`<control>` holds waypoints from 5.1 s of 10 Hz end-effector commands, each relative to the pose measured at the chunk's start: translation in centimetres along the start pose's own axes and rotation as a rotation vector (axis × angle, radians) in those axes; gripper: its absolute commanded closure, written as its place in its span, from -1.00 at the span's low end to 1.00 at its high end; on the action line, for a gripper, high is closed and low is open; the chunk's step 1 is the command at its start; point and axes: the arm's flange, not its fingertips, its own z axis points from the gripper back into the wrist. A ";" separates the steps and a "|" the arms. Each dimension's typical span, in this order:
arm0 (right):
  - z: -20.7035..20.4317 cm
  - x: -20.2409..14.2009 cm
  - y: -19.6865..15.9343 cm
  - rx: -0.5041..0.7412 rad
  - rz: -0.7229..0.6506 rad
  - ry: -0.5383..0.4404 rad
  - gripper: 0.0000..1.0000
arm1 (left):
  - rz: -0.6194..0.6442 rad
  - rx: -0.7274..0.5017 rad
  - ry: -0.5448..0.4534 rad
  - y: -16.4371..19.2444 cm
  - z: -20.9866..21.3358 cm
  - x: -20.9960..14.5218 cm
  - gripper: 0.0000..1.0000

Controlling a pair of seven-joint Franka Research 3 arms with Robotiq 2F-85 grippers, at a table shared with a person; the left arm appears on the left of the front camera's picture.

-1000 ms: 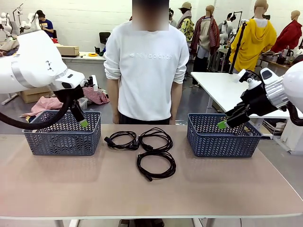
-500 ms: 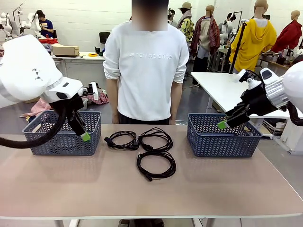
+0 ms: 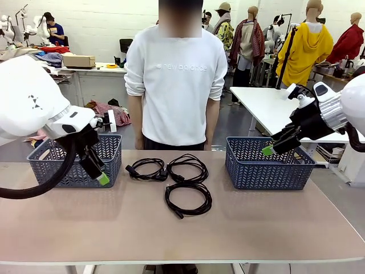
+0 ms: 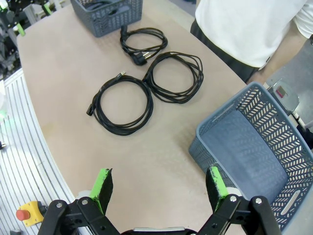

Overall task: Organize the cables according to human instructions.
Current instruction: Pick up a bundle of cables and place it in the basket indicated by the human.

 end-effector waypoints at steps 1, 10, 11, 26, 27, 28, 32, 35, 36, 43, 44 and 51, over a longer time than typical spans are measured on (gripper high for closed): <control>-0.1 0.0 -0.2 0.014 0.010 -0.017 -1.00 | 0.004 0.008 -0.004 0.2 0.4 0.2 -1.00; -0.1 0.0 -0.2 0.014 0.010 -0.017 -1.00 | 0.004 0.008 -0.004 0.2 0.4 0.2 -1.00; -0.1 0.0 -0.2 0.014 0.010 -0.017 -1.00 | 0.004 0.008 -0.004 0.2 0.4 0.2 -1.00; -0.1 0.0 -0.2 0.014 0.010 -0.017 -1.00 | -0.098 0.014 0.081 1.8 -1.4 3.8 -1.00; -0.1 0.0 -0.2 0.014 0.010 -0.017 -1.00 | -0.155 0.019 0.118 2.7 -2.4 5.7 -1.00; -0.1 0.0 -0.2 0.014 0.010 -0.017 -1.00 | -0.217 0.021 0.145 3.6 -3.6 7.7 -1.00; -0.1 0.0 -0.2 0.014 0.010 -0.017 -1.00 | -0.363 0.025 0.268 7.9 -9.4 13.3 -1.00; -0.1 0.0 -0.2 0.014 0.010 -0.017 -1.00 | -0.373 0.030 0.312 9.9 -11.7 14.2 -1.00; -0.1 0.0 -0.2 0.014 0.010 -0.017 -1.00 | -0.377 0.039 0.325 10.4 -12.0 14.1 -1.00; -0.1 0.0 -0.2 0.014 0.010 -0.017 -1.00 | -0.386 0.025 0.295 10.3 -12.2 13.8 -1.00; -0.1 0.0 -0.2 0.014 0.010 -0.017 -1.00 | -0.394 0.025 0.300 10.1 -12.5 14.0 -1.00; -0.1 0.0 -0.2 0.014 0.010 -0.017 -1.00 | -0.450 0.024 0.413 14.9 -18.0 14.7 -1.00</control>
